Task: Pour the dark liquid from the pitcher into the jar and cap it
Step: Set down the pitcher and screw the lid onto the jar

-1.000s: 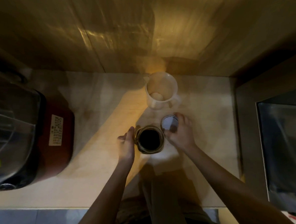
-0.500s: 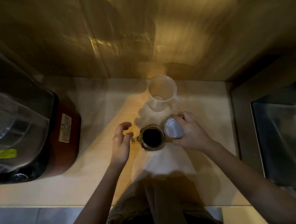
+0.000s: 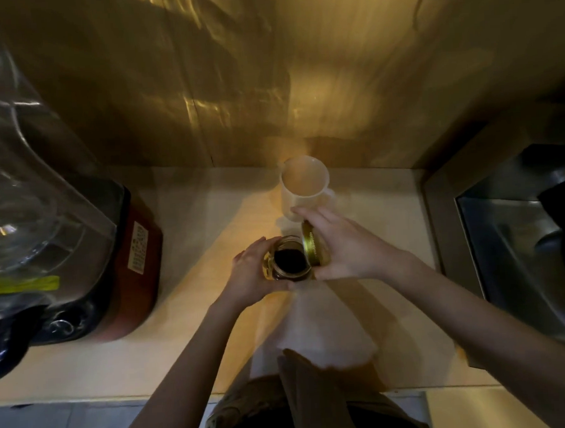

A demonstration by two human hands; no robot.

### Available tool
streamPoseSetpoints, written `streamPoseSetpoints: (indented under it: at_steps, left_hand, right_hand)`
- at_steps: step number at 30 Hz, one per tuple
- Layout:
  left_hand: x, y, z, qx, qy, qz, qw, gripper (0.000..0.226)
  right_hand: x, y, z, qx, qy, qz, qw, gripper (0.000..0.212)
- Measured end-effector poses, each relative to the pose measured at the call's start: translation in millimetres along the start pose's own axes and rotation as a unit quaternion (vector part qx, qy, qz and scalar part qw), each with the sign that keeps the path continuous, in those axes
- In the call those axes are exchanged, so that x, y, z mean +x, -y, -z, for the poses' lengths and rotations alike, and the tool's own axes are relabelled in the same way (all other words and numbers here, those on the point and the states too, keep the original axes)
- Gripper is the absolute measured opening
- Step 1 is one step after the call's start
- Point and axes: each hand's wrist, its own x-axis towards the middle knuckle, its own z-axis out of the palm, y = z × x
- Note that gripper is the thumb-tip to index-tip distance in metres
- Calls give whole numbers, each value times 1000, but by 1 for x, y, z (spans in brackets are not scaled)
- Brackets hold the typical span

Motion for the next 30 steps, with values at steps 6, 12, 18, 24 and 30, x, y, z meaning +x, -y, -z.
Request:
streamPoseSetpoints:
  at_steps: [6,12,18,24,30]
  left_hand:
    - [-10,-11,7,-72,-22,1,997,104]
    - [-10,-9,5,-78,-16,29,996,97]
    - [-9,-8,3,-71,-12,38,997,104]
    - [-8,-5,2,-62,-11,35,997,107]
    - [-6,-2,0,-65,-13,34,997,101]
  right_hand:
    - [13,20,-16,-118,20,41,992,84]
    - [25,36,-20,-265,26,41,963,73]
    - [26,43,-20,-303,16,-3,953,73]
    - [27,50,-16,-288,13,-36,957,70]
    - [22,50,-11,-262,-6,-40,964,60]
